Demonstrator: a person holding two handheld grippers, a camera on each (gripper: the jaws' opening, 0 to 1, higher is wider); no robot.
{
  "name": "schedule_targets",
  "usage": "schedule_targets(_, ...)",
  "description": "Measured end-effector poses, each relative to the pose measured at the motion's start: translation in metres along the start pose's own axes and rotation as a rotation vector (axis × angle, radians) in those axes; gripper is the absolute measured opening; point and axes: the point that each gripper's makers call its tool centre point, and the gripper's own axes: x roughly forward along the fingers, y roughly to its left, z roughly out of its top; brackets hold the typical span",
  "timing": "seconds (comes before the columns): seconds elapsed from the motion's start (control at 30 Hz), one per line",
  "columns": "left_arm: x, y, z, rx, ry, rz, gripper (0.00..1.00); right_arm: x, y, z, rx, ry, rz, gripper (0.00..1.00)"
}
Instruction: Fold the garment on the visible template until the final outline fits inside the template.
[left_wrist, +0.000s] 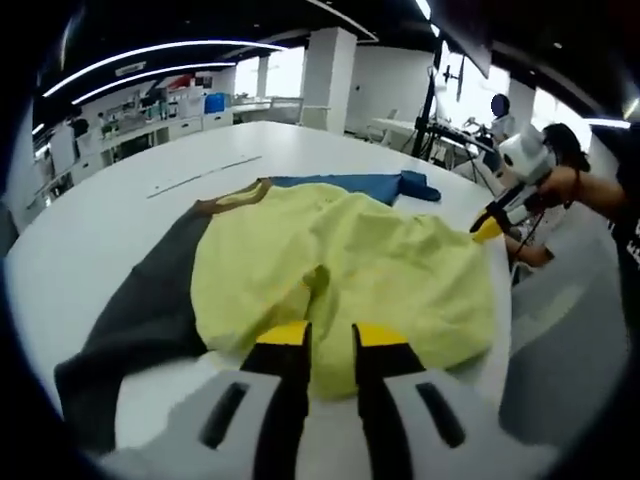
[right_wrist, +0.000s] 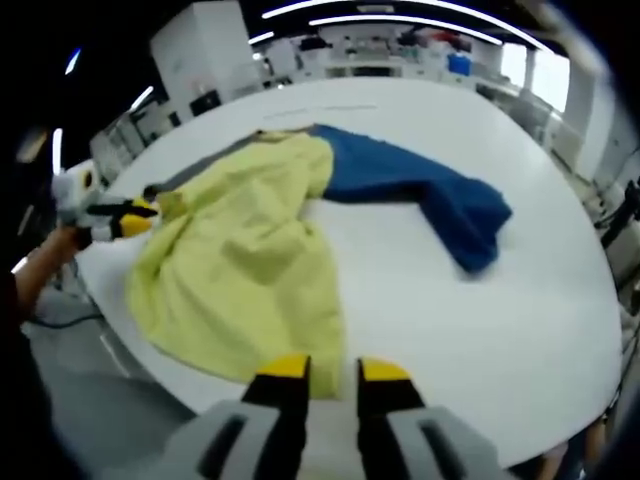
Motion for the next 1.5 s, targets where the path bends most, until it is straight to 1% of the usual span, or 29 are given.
schedule_targets(0.1,0.003,0.004,-0.011,-0.002,0.041,0.013,0.12,0.000,0.001,0.000,0.000,0.003,0.001,0.13)
schedule_targets(0.27,0.002,0.009,-0.022,-0.024,0.065,0.023,0.11,0.002,-0.001,0.000,-0.004,0.003,0.003,0.12)
schedule_targets(0.33,0.002,0.010,-0.024,-0.026,0.067,0.023,0.11,0.004,-0.004,0.001,-0.008,0.007,0.004,0.11)
schedule_targets(0.47,0.000,0.013,-0.033,-0.051,0.104,0.040,0.10,0.004,-0.001,-0.001,-0.014,0.012,0.004,0.10)
schedule_targets(0.57,-0.001,0.010,-0.032,-0.079,0.095,0.032,0.07,0.004,-0.001,0.001,-0.017,0.008,0.004,0.08)
schedule_targets(0.63,-0.001,0.006,-0.033,-0.100,0.102,0.024,0.04,0.006,-0.002,0.002,-0.020,0.003,0.007,0.06)
schedule_targets(0.7,-0.002,0.004,-0.030,-0.102,0.102,0.032,0.02,0.006,-0.002,0.002,-0.028,0.004,0.006,0.03)
schedule_targets(0.77,-0.003,0.002,-0.028,-0.113,0.101,0.031,0.01,0.007,-0.002,0.002,-0.032,0.001,0.010,0.00)
schedule_targets(0.83,-0.006,0.002,-0.027,-0.128,0.098,0.033,0.00,0.009,-0.003,0.004,-0.033,-0.006,0.010,0.00)
schedule_targets(0.9,-0.013,-0.001,-0.022,-0.150,0.092,0.037,0.00,0.008,-0.002,0.004,-0.025,-0.009,0.013,0.00)
schedule_targets(0.93,-0.014,0.000,-0.024,-0.171,0.078,0.043,0.00,0.008,-0.002,0.004,-0.019,-0.012,0.015,0.00)
schedule_targets(0.97,-0.016,0.000,-0.022,-0.185,0.066,0.046,0.00,0.008,-0.002,0.005,-0.016,-0.015,0.016,0.00)
schedule_targets(1.0,-0.021,-0.004,-0.015,-0.212,0.054,0.049,0.00,0.008,-0.002,0.005,-0.014,-0.015,0.017,0.00)
schedule_targets(1.03,-0.024,-0.004,-0.014,-0.232,0.046,0.058,0.00,0.008,-0.004,0.004,-0.012,-0.013,0.018,0.00)
schedule_targets(1.07,-0.027,-0.002,-0.016,-0.237,0.041,0.061,0.00,0.008,-0.004,0.004,-0.011,-0.013,0.018,0.00)
schedule_targets(1.2,-0.047,-0.005,-0.018,-0.260,0.024,0.074,0.00,0.003,0.001,0.003,-0.038,-0.001,0.031,0.00)
schedule_targets(1.33,-0.067,-0.006,-0.025,-0.310,0.018,0.093,0.00,-0.004,0.002,0.006,-0.057,-0.001,0.039,0.00)
schedule_targets(1.4,-0.076,-0.007,-0.030,-0.336,0.028,0.107,0.00,-0.012,0.008,0.008,-0.061,-0.002,0.048,0.00)
schedule_targets(1.5,-0.091,-0.009,-0.042,-0.375,0.045,0.126,0.00,-0.020,0.014,0.008,-0.054,0.000,0.067,0.00)
